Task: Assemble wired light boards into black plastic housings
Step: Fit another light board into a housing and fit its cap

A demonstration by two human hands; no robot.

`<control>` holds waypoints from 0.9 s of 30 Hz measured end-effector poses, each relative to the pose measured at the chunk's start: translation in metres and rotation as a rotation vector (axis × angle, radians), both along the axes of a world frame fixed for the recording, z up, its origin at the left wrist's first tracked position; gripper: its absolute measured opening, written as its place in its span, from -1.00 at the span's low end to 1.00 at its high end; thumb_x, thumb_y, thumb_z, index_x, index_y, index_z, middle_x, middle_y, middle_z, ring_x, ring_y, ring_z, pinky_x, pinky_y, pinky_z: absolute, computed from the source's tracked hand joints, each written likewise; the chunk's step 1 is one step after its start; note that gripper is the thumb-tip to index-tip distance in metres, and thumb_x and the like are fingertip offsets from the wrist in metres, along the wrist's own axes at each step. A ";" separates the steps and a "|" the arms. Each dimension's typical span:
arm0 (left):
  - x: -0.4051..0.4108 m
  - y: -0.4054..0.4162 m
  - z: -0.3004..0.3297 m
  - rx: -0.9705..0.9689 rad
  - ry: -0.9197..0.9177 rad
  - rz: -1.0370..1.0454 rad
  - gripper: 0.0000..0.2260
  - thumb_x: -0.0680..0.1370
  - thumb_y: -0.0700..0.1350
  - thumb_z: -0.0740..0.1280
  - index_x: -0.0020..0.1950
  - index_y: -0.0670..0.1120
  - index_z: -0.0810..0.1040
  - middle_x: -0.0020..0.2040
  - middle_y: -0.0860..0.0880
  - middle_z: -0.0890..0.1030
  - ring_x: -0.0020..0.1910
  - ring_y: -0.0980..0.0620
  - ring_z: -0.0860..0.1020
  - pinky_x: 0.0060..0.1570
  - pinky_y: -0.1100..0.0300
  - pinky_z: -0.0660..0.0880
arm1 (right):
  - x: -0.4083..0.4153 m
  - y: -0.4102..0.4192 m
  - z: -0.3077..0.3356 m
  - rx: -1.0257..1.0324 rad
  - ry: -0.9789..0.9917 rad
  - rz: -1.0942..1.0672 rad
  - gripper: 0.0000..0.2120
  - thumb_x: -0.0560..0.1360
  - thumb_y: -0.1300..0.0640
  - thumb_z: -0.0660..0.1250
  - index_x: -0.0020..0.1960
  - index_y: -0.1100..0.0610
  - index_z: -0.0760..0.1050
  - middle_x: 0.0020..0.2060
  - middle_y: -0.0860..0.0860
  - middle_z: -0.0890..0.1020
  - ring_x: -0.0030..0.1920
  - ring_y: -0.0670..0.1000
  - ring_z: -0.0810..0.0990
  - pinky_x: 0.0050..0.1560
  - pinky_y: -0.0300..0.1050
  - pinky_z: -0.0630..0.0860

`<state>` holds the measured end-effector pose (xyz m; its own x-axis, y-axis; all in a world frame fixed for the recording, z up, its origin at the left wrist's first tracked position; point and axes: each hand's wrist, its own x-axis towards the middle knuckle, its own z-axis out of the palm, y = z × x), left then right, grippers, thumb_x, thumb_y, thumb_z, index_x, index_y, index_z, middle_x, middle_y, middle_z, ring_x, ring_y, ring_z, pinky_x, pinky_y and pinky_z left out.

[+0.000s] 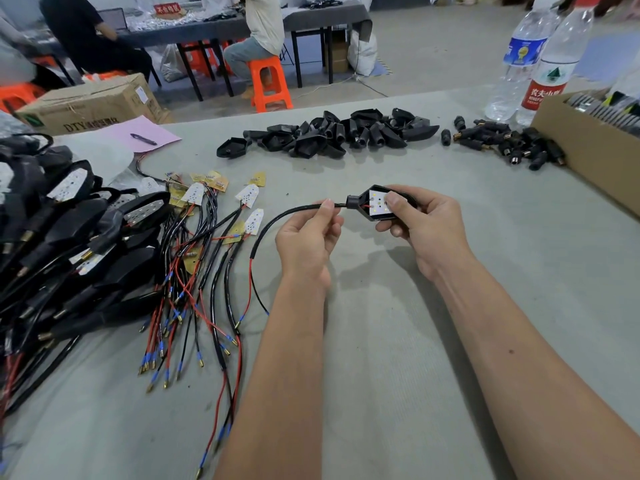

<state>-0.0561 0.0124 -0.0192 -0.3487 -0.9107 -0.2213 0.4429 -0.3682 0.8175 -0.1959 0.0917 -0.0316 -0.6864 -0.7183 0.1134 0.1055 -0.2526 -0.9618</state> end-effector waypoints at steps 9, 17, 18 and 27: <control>0.009 -0.012 0.004 0.057 0.053 0.167 -0.75 0.68 -0.13 0.29 -0.06 -0.26 0.63 -0.21 -0.17 0.63 -0.34 0.00 0.63 -0.22 0.24 0.63 | -0.005 0.005 0.000 0.140 0.125 -0.108 -0.83 0.55 0.28 0.43 -0.02 0.04 0.71 -0.25 0.04 0.74 -0.38 -0.02 0.61 -0.39 -0.24 0.46; 0.014 -0.017 -0.002 -0.029 -0.074 0.055 -0.60 0.74 -0.07 0.17 -0.15 -0.28 0.60 -0.42 -0.11 0.60 -0.45 0.00 0.60 -0.37 0.27 0.58 | 0.024 -0.002 0.005 0.404 1.155 -0.278 -0.75 0.55 -0.24 0.35 0.10 -0.17 0.69 0.10 -0.21 0.62 0.24 0.06 0.35 0.09 -0.06 0.11; 0.014 -0.017 -0.002 -0.052 -0.105 0.023 -0.59 0.73 -0.05 0.17 -0.15 -0.27 0.61 -0.41 -0.12 0.61 -0.45 0.00 0.60 -0.39 0.27 0.57 | 0.029 -0.004 0.004 0.407 1.222 -0.236 -0.77 0.56 -0.26 0.35 0.04 -0.19 0.71 0.05 -0.24 0.64 0.23 0.05 0.36 0.07 -0.05 0.07; 0.027 -0.027 0.000 -0.068 -0.171 -0.042 -0.28 0.70 0.27 -0.01 -0.12 -0.28 0.66 -0.32 -0.23 0.67 -0.37 -0.12 0.68 -0.36 0.17 0.62 | 0.030 -0.006 0.001 0.379 1.285 -0.104 -0.78 0.57 -0.24 0.35 -0.07 -0.20 0.72 -0.16 -0.27 0.69 0.06 -0.04 0.42 0.02 0.00 0.05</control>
<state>-0.0286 -0.0147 -0.0193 -0.3492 -0.9111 -0.2190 0.2812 -0.3248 0.9030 -0.1657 0.0862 -0.0302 -0.2972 -0.8000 0.5212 -0.9216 0.0975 -0.3758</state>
